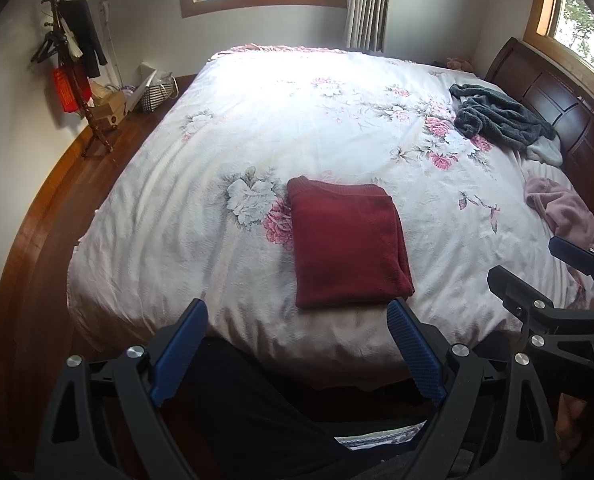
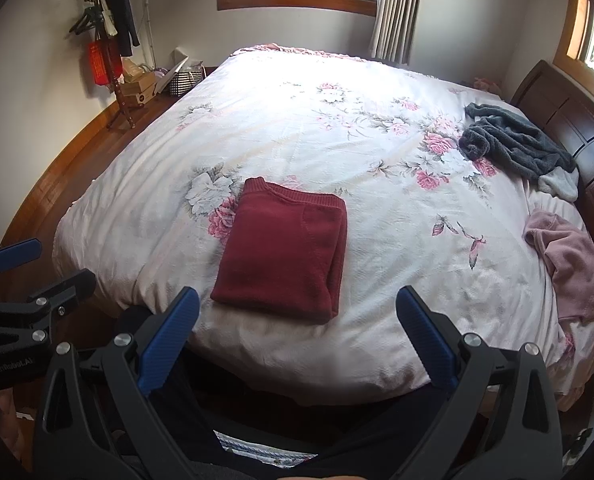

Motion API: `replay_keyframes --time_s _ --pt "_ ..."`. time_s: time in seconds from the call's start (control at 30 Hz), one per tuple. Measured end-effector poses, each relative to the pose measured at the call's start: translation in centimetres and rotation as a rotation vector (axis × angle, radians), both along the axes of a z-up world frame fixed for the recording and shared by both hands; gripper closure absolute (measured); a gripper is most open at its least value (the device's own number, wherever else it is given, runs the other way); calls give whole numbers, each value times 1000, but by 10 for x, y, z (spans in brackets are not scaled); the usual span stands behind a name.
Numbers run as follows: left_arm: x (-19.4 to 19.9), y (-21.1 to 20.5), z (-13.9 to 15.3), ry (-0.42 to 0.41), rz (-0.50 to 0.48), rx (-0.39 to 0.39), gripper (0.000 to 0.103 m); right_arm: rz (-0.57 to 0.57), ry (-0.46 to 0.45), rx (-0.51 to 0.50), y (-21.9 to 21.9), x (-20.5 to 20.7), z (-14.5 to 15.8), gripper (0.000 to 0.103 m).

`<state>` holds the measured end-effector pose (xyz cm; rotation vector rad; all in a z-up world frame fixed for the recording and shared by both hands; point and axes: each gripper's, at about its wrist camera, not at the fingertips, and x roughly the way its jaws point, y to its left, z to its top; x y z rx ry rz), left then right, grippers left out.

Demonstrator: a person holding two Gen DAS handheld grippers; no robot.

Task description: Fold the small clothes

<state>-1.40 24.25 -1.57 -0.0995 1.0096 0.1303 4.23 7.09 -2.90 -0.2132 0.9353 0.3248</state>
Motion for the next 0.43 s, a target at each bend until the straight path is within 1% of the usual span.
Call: replay_keyframes --time_s 0.43 --pt "0 0 -2 0 3 -1 12 -12 4 26 -2 -2 2 3"
